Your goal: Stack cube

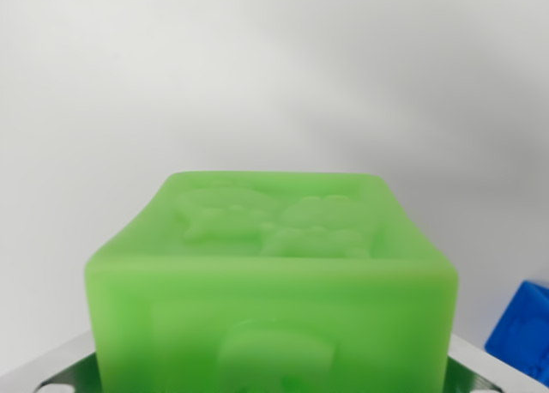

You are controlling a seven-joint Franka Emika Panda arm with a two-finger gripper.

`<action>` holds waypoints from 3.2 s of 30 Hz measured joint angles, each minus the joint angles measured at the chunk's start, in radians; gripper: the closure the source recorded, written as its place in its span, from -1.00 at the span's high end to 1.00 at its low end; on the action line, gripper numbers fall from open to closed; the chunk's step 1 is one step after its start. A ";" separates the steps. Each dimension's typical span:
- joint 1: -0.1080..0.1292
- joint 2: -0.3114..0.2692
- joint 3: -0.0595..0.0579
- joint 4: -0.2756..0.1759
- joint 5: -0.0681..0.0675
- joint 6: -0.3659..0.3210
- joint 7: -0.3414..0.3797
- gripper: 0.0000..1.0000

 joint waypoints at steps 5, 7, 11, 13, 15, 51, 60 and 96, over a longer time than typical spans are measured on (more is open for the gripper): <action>-0.016 -0.004 -0.001 0.000 0.002 -0.003 -0.001 -1.00; -0.021 -0.005 -0.002 0.000 0.002 -0.004 -0.001 -1.00; -0.033 -0.008 -0.003 -0.001 0.003 -0.007 -0.002 -1.00; -0.038 -0.009 -0.004 -0.001 0.004 -0.008 -0.002 -1.00; -0.045 -0.010 -0.005 -0.001 0.004 -0.010 -0.003 -1.00; -0.144 -0.019 -0.025 0.022 0.016 -0.040 -0.012 -1.00; -0.168 -0.019 -0.030 0.032 0.019 -0.051 -0.013 -1.00; -0.258 -0.001 -0.050 0.098 0.028 -0.097 -0.016 -1.00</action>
